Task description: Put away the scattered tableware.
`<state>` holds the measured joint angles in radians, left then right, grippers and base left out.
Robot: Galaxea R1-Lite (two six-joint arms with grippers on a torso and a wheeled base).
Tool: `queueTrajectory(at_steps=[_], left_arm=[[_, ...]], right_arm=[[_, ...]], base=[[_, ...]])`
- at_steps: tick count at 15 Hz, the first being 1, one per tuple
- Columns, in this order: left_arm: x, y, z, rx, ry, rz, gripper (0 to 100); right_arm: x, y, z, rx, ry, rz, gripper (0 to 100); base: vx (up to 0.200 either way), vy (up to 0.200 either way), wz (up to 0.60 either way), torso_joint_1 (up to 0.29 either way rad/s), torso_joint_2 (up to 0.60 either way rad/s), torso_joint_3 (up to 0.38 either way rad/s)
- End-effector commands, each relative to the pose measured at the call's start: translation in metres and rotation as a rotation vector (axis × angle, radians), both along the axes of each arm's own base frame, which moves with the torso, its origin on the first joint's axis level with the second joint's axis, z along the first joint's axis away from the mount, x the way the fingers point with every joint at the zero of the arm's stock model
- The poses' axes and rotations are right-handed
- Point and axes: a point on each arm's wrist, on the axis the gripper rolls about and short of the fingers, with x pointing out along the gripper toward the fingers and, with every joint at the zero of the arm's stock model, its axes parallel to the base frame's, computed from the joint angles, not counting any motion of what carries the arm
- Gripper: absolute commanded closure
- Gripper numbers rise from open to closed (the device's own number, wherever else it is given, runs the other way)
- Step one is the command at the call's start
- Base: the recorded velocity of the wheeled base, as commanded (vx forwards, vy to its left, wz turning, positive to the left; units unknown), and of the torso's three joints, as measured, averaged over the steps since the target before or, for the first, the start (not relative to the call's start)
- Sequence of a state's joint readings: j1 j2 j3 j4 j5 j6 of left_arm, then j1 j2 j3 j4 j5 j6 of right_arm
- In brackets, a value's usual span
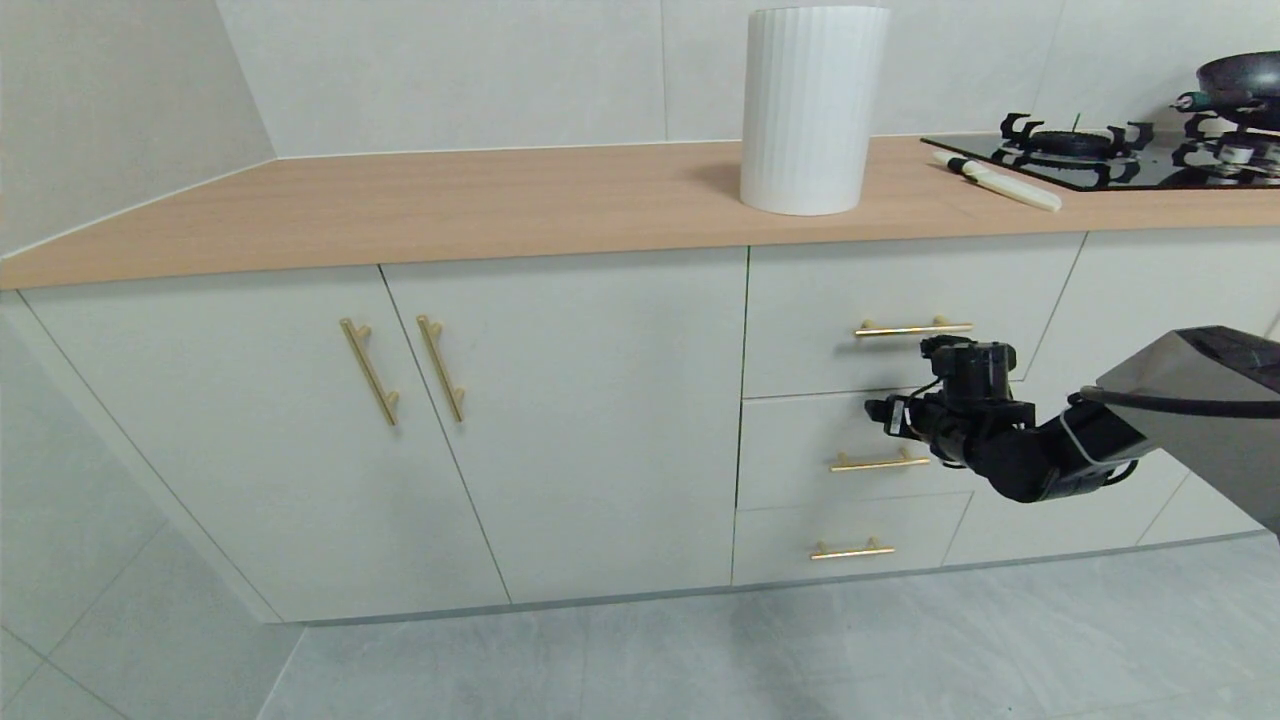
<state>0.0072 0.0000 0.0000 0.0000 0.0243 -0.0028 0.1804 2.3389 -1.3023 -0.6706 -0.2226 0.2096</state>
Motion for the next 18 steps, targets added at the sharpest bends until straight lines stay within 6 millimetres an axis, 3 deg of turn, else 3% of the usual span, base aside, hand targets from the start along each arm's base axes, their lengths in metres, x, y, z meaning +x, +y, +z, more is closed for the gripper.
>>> queueTrajectory(at_steps=[1, 4, 18], left_arm=[[0.000, 0.000, 0.000, 0.000, 0.000, 0.001, 0], [0.000, 0.000, 0.000, 0.000, 0.000, 0.001, 0], [0.000, 0.000, 0.000, 0.000, 0.000, 0.001, 0]], right_arm=[[-0.002, 0.000, 0.008, 0.005, -0.029, 0.001, 0], [0.001, 0.000, 0.000, 0.006, -0.048, 0.000, 0], [0.000, 0.001, -0.003, 0.009, -0.091, 0.006, 0]], base=[[0.000, 0.000, 0.00, 0.000, 0.00, 0.000], [0.000, 0.000, 0.00, 0.000, 0.00, 0.000], [0.000, 0.000, 0.00, 0.000, 0.00, 0.000]])
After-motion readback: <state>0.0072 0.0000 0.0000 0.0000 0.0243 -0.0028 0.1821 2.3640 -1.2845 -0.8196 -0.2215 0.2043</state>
